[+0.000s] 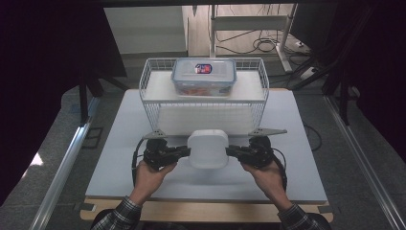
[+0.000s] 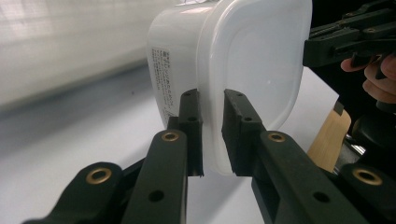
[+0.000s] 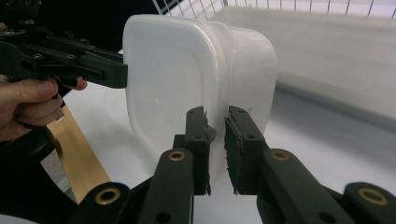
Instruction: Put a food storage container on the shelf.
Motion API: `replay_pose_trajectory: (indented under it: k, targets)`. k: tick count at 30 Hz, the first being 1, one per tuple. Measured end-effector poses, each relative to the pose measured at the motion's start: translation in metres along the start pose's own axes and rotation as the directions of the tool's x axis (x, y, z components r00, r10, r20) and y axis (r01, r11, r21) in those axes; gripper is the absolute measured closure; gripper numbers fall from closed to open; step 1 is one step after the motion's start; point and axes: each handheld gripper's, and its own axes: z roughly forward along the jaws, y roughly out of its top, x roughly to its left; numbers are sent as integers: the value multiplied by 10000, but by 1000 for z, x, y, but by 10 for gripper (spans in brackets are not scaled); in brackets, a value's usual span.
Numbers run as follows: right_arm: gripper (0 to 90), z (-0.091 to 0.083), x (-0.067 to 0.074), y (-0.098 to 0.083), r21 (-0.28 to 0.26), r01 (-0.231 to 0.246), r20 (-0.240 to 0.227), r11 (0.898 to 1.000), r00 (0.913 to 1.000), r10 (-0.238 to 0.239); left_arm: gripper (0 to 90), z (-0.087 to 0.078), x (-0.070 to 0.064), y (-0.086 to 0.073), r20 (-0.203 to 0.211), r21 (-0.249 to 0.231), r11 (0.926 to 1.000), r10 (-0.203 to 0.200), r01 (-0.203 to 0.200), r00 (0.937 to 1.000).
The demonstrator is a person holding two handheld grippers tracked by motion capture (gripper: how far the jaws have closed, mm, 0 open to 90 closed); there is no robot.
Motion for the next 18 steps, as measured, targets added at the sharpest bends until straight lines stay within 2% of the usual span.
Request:
replay_pose_trajectory:
  k: [18]
  targets:
    - [794, -19, 10, 41, -836, 612, 157, 9946, 9981, -601, 788, -24, -14, 44, -438, -742, 9940, 776, -807, 9960]
